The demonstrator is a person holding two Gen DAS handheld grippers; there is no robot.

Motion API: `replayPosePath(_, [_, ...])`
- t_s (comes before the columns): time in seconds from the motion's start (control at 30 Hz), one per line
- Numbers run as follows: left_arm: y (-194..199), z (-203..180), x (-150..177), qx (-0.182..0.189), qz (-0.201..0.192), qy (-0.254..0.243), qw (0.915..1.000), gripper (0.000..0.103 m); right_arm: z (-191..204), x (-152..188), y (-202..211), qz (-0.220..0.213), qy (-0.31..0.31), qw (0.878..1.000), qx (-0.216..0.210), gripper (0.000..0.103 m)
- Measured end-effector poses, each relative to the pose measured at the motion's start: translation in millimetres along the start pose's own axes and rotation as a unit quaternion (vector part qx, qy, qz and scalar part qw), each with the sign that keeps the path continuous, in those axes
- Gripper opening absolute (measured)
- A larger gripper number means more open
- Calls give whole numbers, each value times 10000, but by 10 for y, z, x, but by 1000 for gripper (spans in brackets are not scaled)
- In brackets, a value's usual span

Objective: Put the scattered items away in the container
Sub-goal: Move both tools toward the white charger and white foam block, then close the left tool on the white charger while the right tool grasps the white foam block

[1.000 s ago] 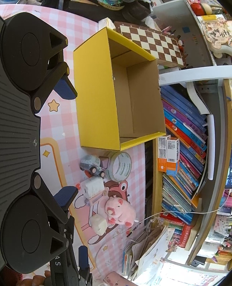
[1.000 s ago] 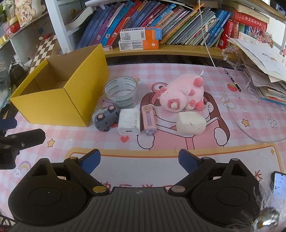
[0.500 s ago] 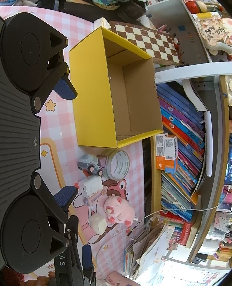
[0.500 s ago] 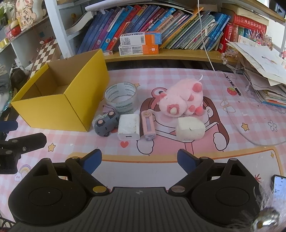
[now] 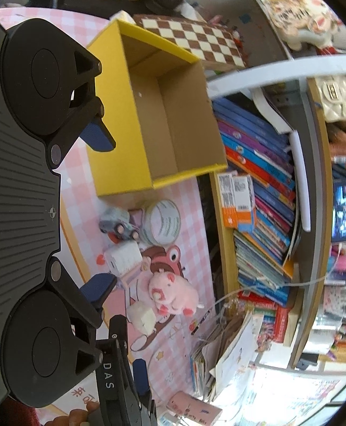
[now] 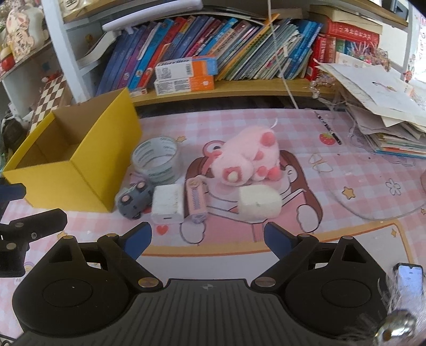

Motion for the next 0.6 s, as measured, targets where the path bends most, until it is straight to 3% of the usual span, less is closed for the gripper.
replayPosePath(0.6, [-399, -462, -232, 208, 10, -1043, 9943, 94, -369, -102, -219, 57, -365, 9991, 224, 92])
Point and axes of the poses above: each gripper's, at about its wrist camera, not at the fingertips, and y roughly against the way its jaws point, z to its left, x to its underside, the point moved 1 cm from there along -y, roughly the way its jaws point, and after that the axes turned 5 degrees about z, right-handed, at the moved point
